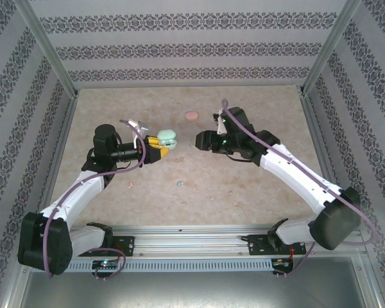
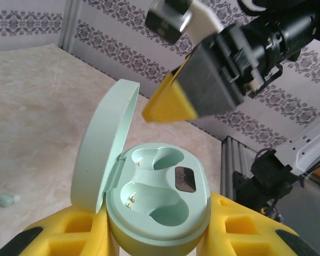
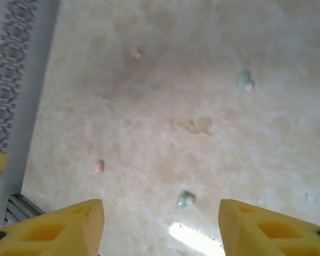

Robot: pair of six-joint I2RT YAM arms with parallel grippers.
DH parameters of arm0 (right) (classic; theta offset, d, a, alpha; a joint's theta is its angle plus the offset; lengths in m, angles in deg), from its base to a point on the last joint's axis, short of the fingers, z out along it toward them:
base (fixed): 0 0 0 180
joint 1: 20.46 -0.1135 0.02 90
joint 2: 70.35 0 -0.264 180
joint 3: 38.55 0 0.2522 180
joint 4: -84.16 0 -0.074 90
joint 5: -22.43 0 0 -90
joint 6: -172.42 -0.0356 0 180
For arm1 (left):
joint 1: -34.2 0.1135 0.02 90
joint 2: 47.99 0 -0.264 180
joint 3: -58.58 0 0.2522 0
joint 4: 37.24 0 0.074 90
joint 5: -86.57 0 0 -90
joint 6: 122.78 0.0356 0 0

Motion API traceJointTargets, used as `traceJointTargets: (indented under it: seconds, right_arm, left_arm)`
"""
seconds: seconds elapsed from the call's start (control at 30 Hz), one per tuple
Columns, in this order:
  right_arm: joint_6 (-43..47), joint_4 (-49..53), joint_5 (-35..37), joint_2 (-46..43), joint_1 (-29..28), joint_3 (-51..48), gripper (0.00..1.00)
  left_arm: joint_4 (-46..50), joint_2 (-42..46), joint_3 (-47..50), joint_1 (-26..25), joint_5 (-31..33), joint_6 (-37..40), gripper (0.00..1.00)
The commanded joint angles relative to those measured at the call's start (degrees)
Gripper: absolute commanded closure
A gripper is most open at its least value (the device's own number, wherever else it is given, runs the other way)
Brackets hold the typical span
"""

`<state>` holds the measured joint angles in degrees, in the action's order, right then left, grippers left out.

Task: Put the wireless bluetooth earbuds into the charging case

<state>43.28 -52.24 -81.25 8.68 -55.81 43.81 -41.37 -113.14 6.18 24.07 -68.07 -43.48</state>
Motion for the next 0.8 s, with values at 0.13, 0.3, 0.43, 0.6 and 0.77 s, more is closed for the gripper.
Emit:
traceJointTargets:
  seconds: [0.13,0.3,0.43,0.6,0.77]
  right_arm:
    - [-8.12,0.21,2.41,8.94,-6.42,-1.48,0.49]
    - [-9.70,-2.97,-1.09,15.03,-8.49,-1.49,0.60]
    - [-9.70,-3.08,-2.60,19.94,-10.24,0.16,0.63]
    - [-6.68,-2.80,-4.51,25.05,-11.19,2.50,0.61]
    - [-1.61,-0.84,-4.96,29.84,-11.15,6.83,0.59]
  left_arm:
    - [8.35,6.18,1.77,0.90,5.68,7.56,0.85]
    - [14.08,9.29,1.91,1.11,7.20,10.75,0.85]
    - [17.19,11.57,2.28,1.25,8.30,12.13,0.85]
    - [17.74,12.76,3.04,1.25,8.14,12.11,0.85]
    - [17.46,13.37,3.78,1.26,7.92,11.78,0.85]
